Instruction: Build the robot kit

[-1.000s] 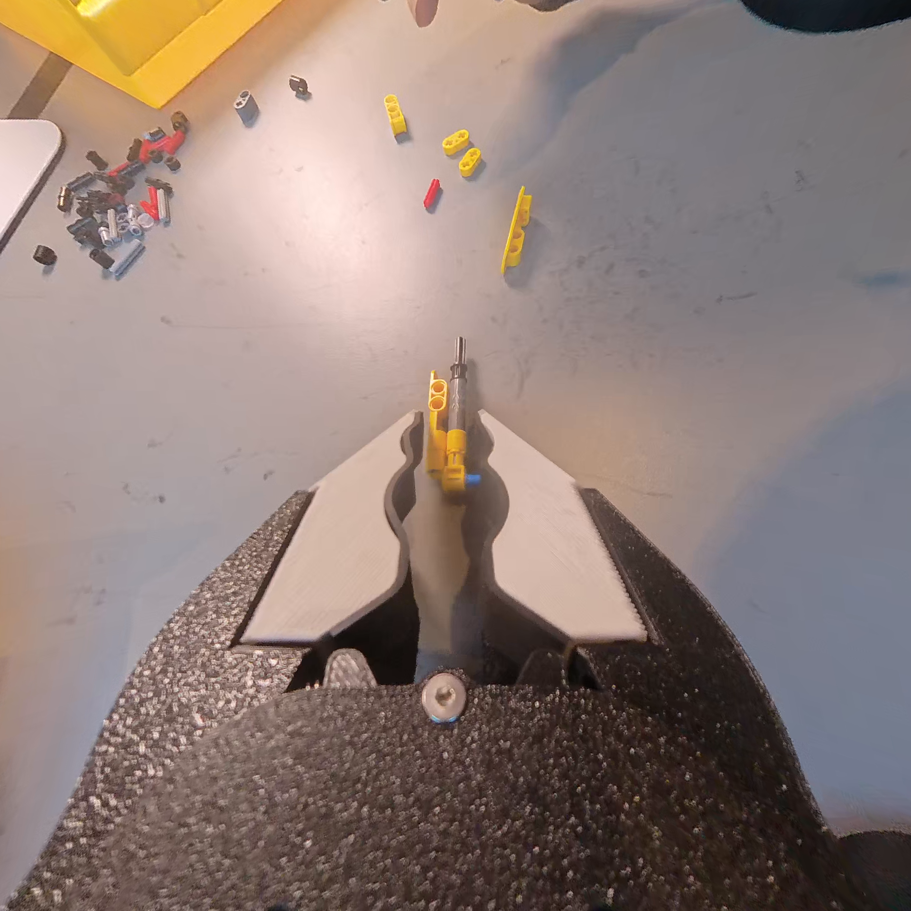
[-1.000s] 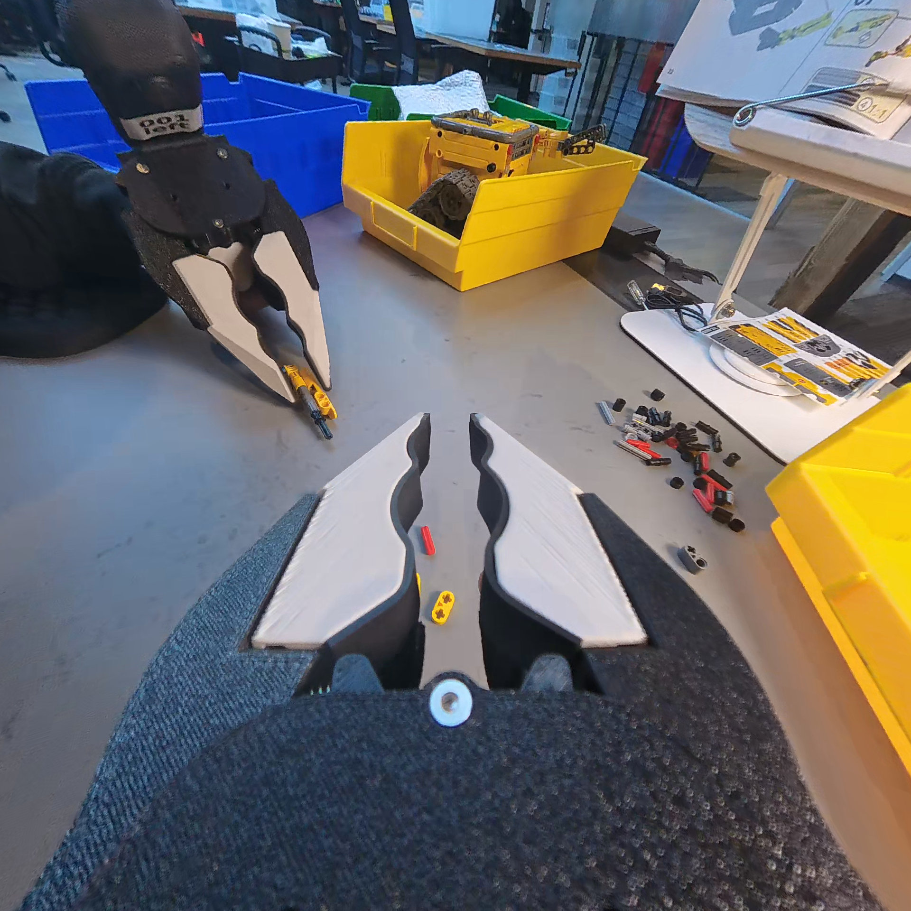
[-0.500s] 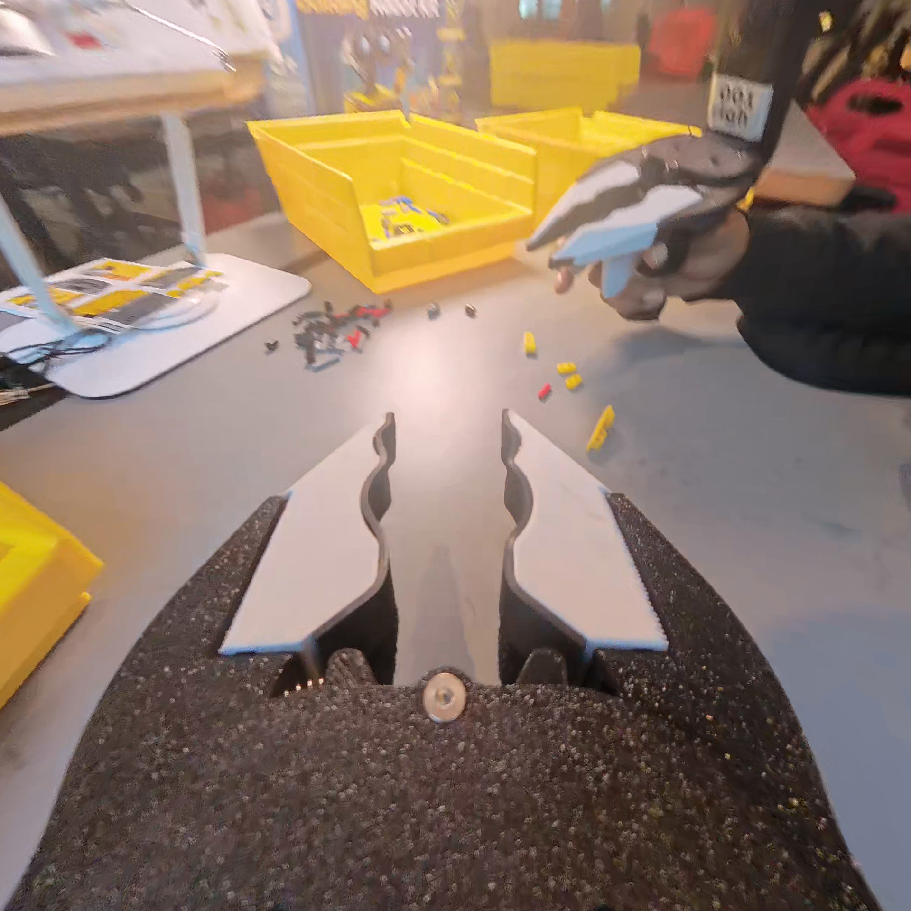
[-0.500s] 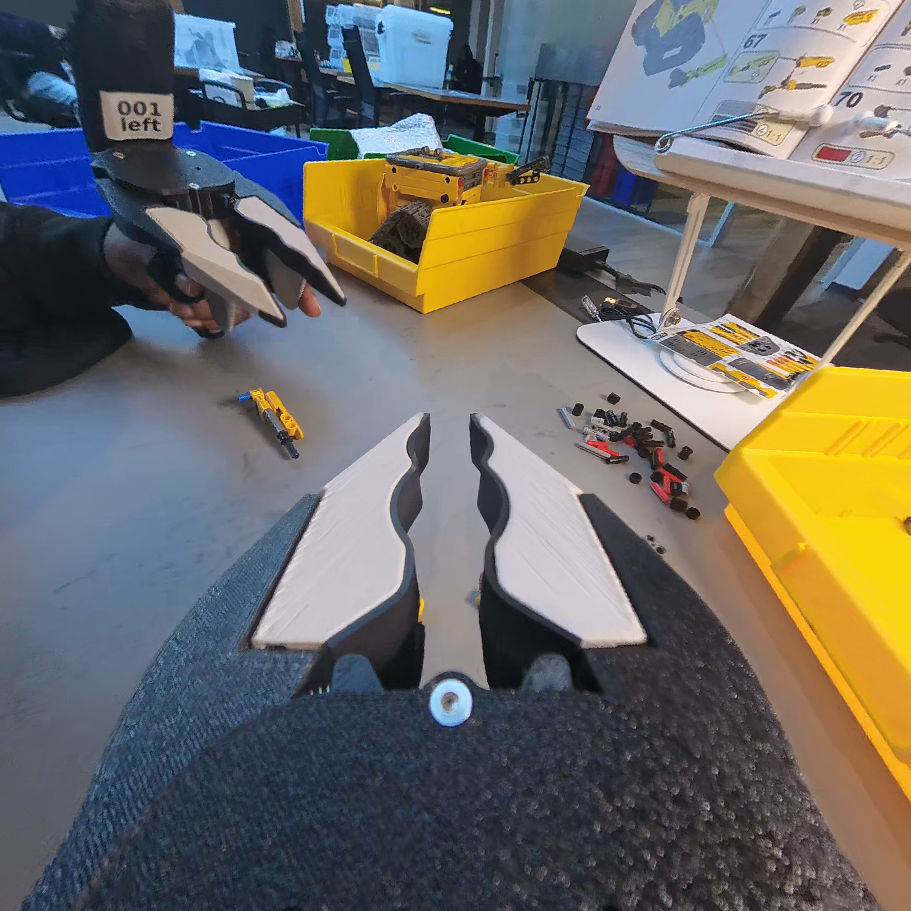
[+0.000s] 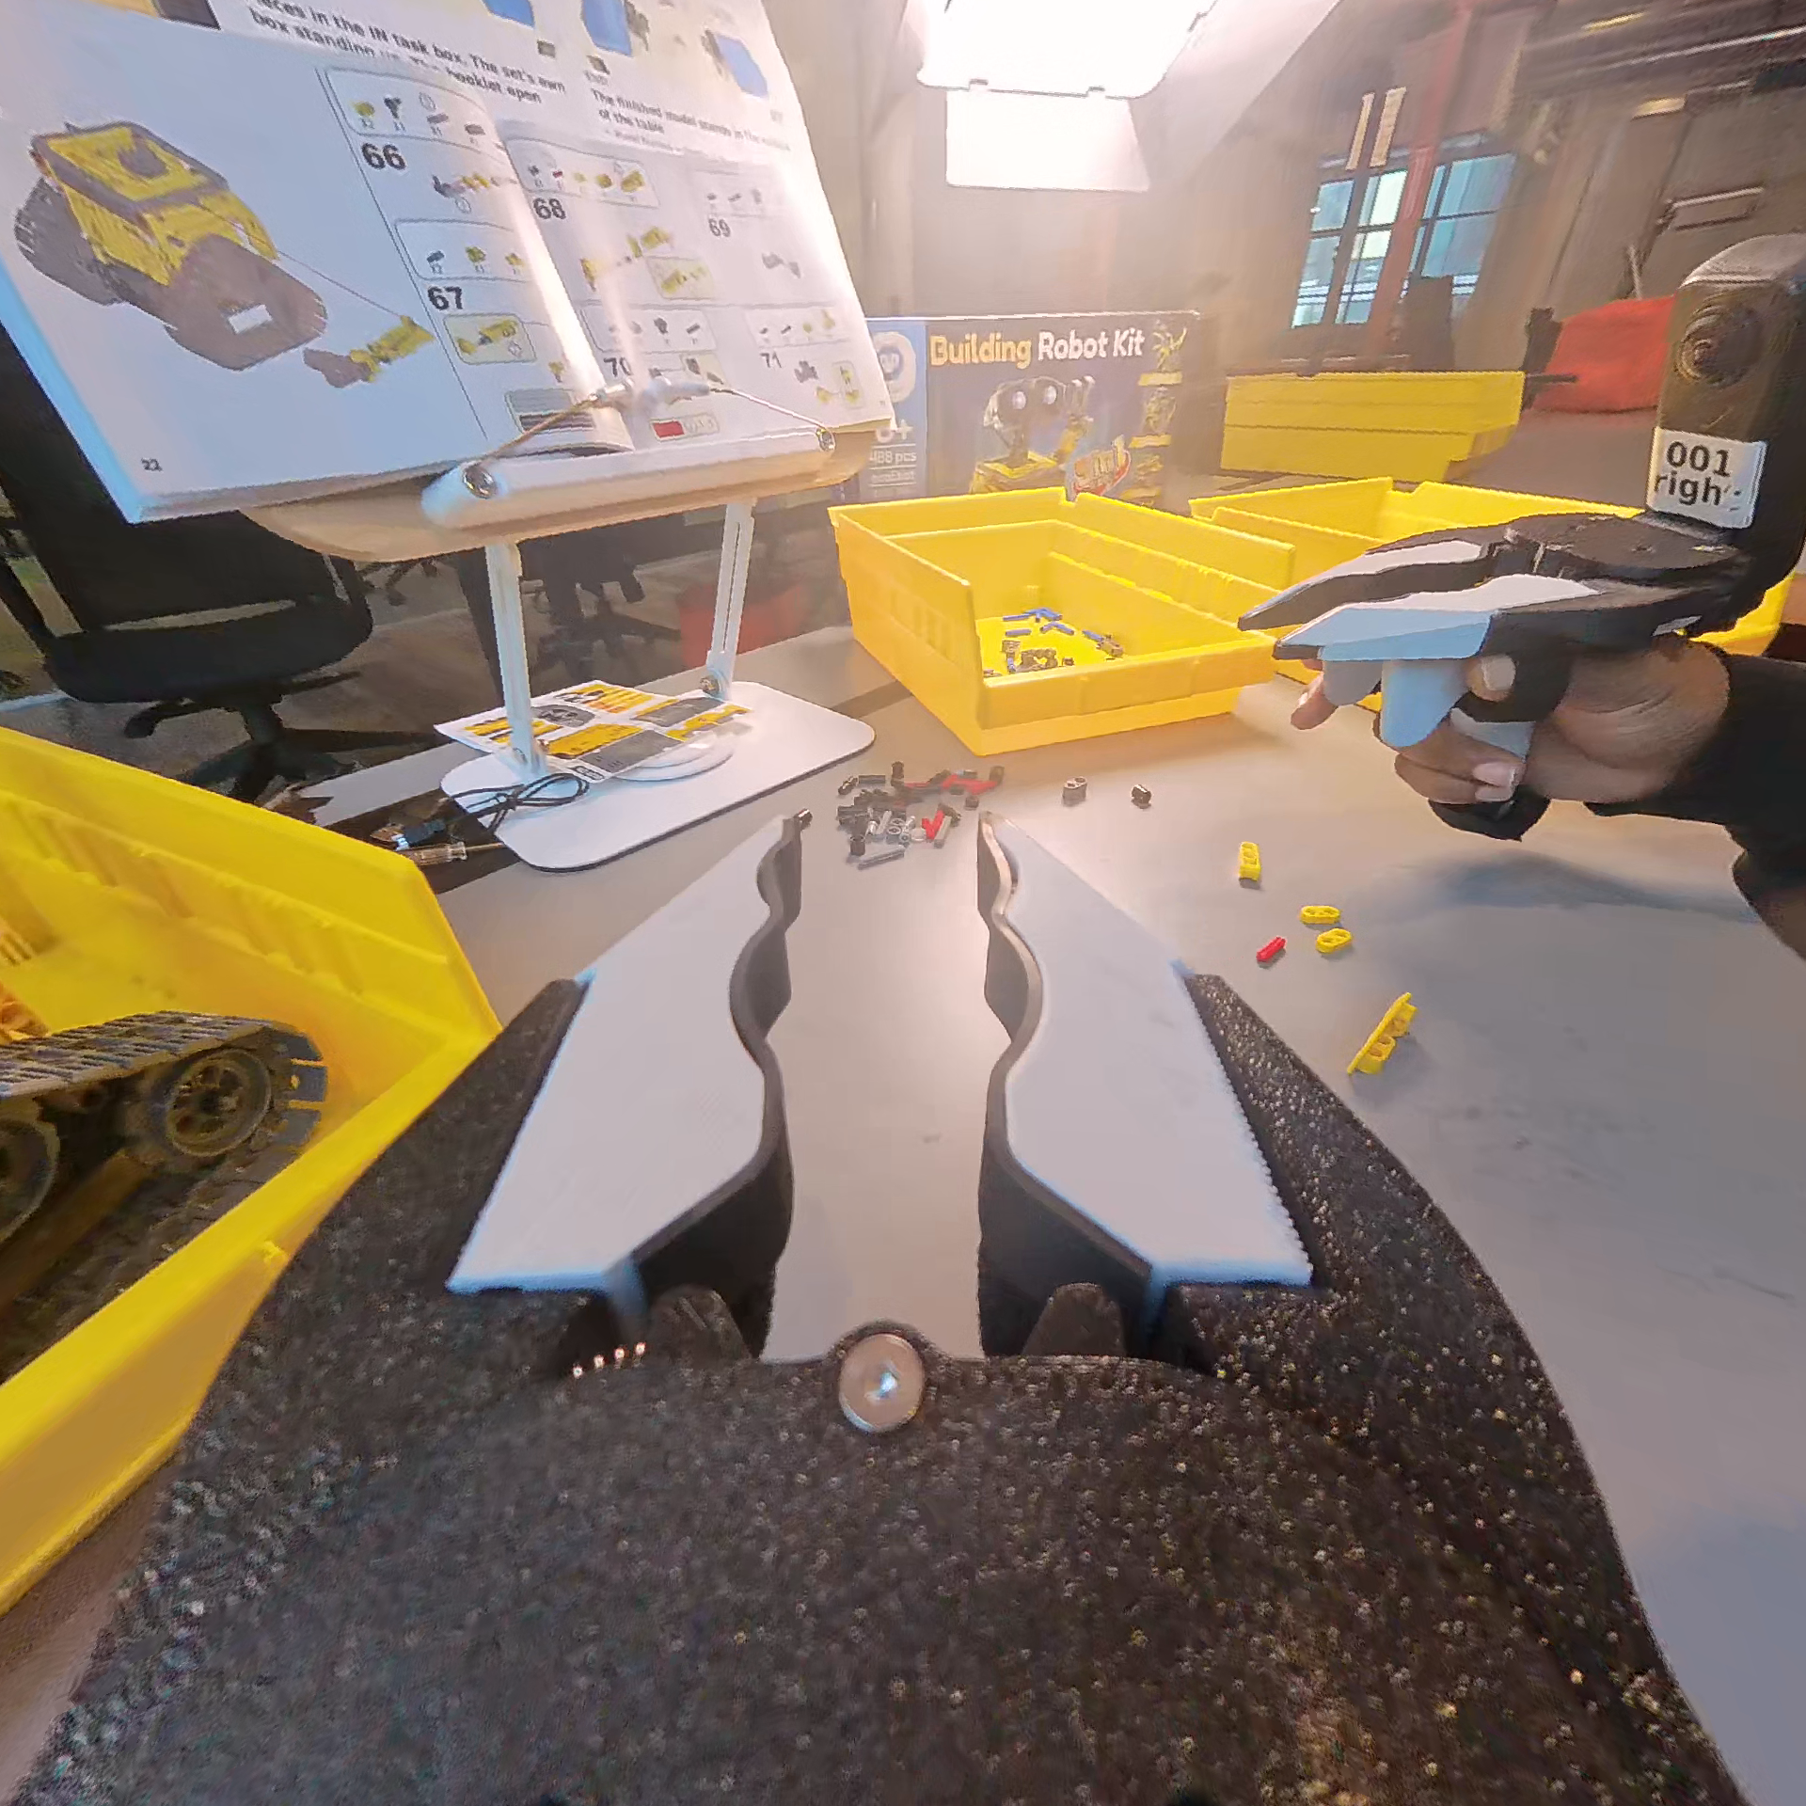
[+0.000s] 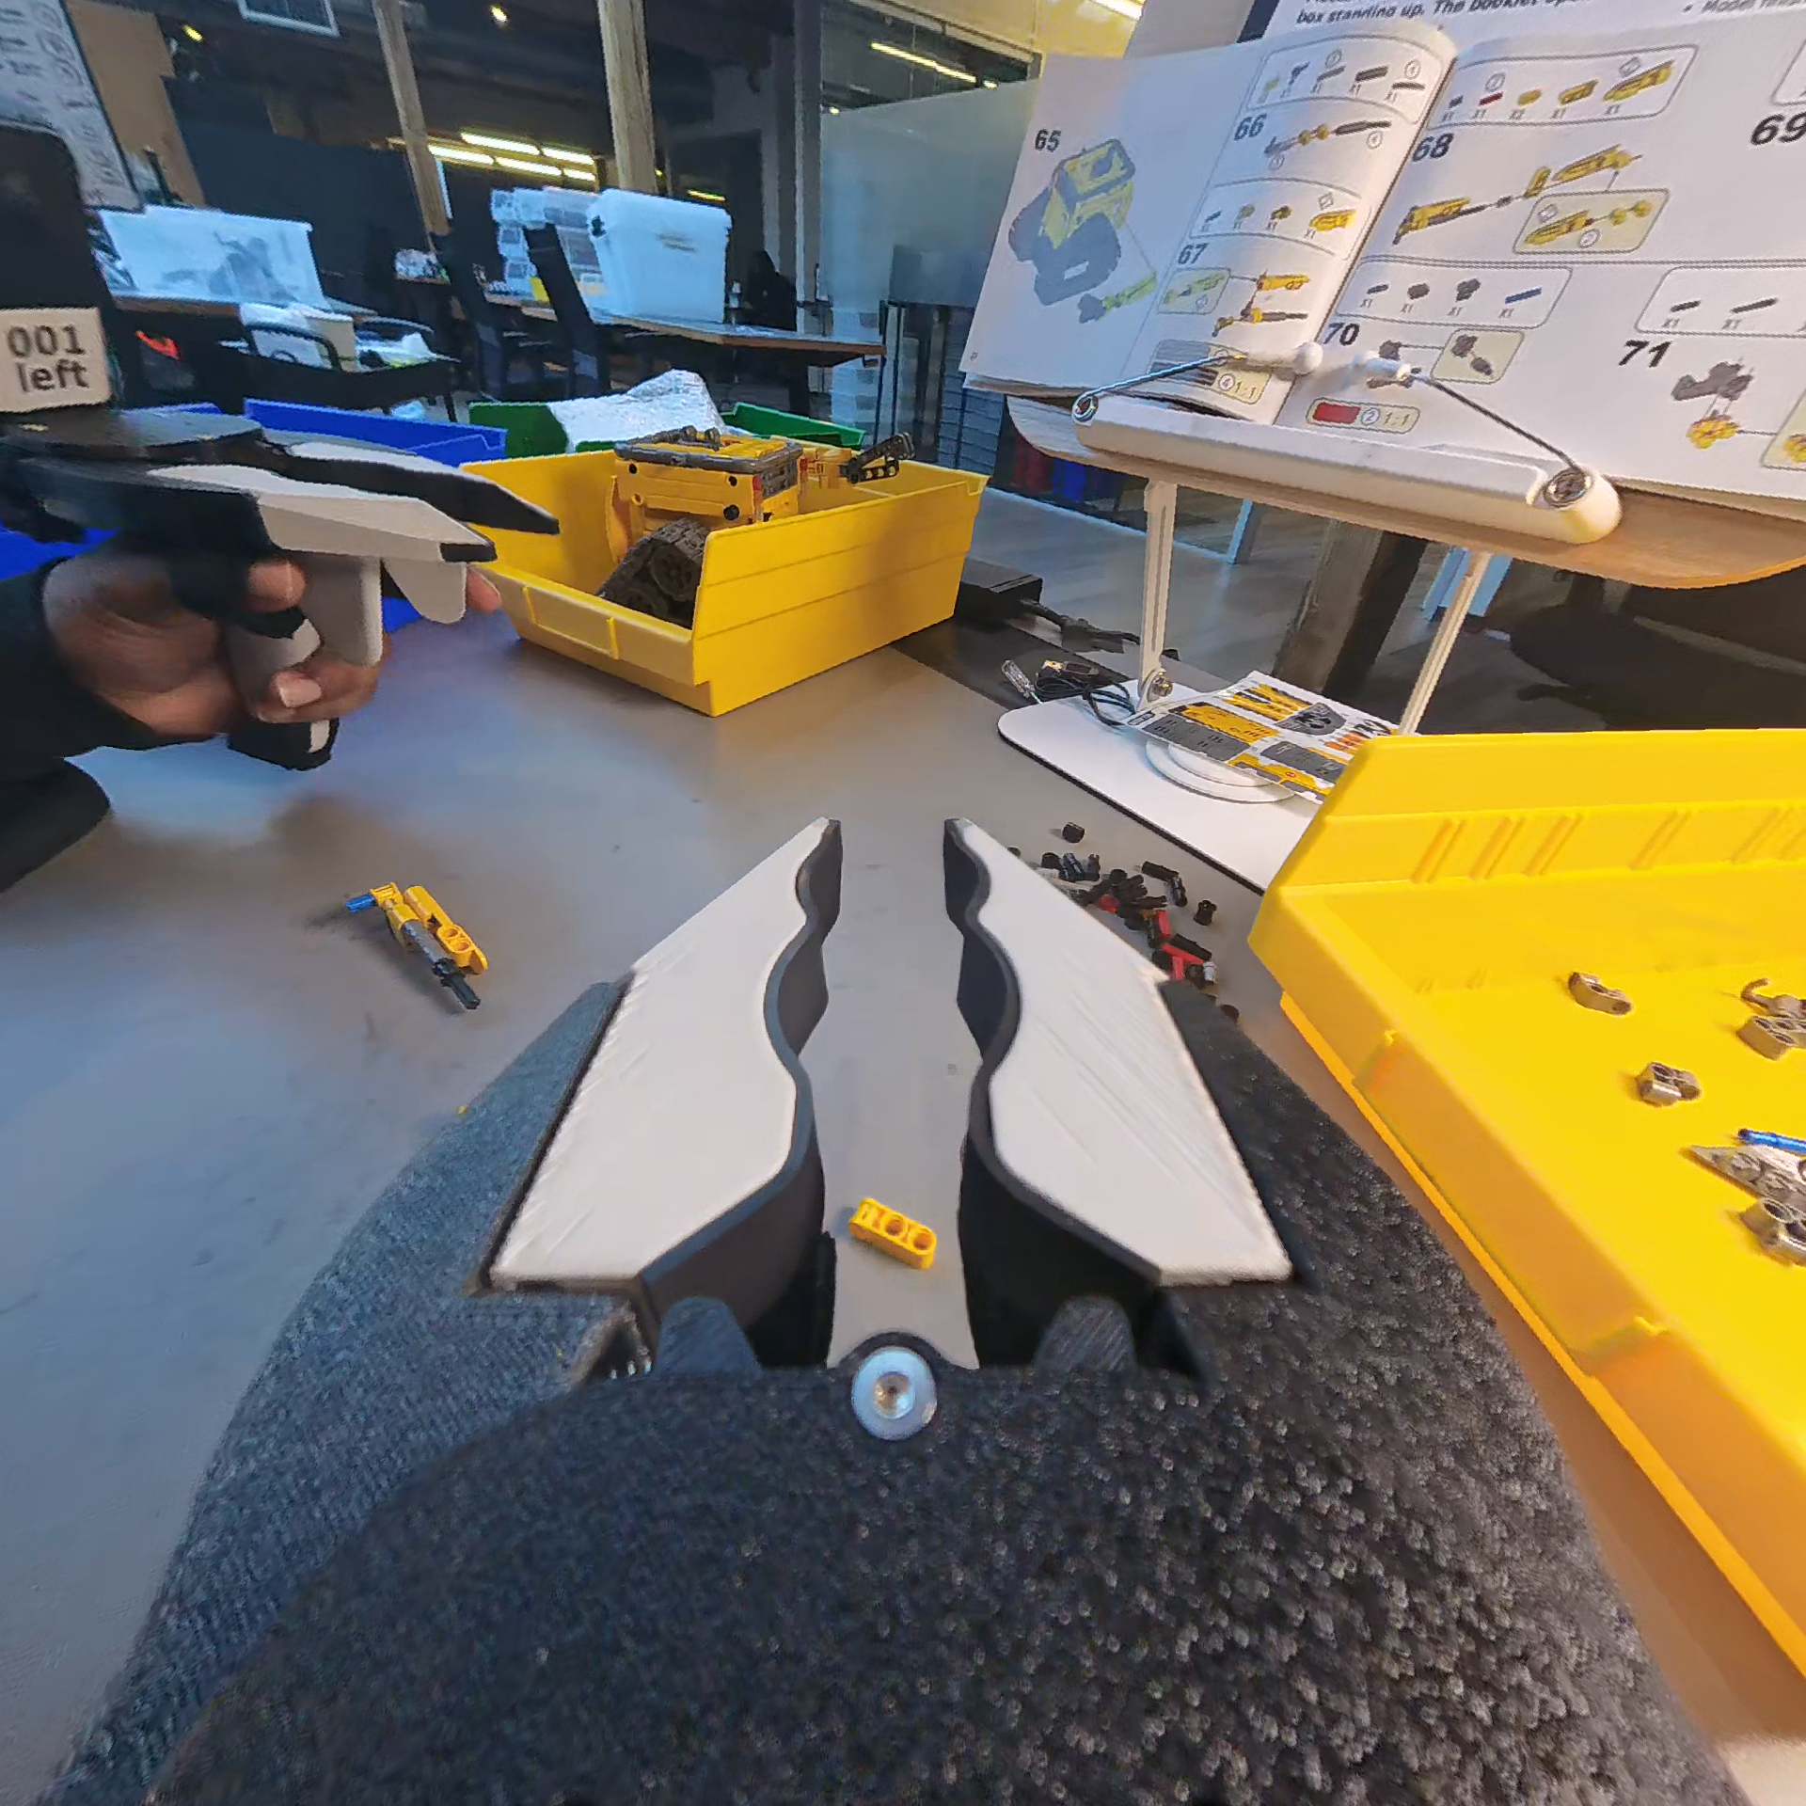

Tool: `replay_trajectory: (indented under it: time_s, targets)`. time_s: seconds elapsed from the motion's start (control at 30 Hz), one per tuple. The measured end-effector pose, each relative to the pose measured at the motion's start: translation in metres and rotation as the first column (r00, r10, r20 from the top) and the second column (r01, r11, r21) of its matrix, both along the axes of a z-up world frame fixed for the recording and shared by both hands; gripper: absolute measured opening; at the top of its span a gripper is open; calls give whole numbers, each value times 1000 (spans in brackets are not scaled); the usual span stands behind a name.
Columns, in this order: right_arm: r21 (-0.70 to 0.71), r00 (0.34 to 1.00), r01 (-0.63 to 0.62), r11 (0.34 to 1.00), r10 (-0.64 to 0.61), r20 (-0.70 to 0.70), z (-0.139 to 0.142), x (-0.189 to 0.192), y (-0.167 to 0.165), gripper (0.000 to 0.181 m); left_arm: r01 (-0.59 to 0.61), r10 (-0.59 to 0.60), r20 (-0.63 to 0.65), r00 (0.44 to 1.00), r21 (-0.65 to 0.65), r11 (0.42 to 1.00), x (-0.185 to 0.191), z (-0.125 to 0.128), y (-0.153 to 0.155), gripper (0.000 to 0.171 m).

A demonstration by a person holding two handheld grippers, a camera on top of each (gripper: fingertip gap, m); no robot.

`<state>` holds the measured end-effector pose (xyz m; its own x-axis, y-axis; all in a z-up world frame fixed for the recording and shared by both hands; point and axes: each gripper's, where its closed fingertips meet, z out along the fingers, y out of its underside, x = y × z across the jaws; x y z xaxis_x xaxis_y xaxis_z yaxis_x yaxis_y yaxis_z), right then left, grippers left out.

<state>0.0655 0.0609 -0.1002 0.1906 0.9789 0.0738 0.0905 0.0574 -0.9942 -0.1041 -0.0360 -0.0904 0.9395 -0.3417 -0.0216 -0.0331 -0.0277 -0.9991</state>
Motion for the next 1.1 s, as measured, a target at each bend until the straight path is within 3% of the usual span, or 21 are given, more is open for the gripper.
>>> replay_trajectory:
  time_s: [1.1]
  targets:
    - [1,998,58,998,-58,6,-2,6,15,27,-33,31,-53,998,-40,999,-3,-13,3,36]
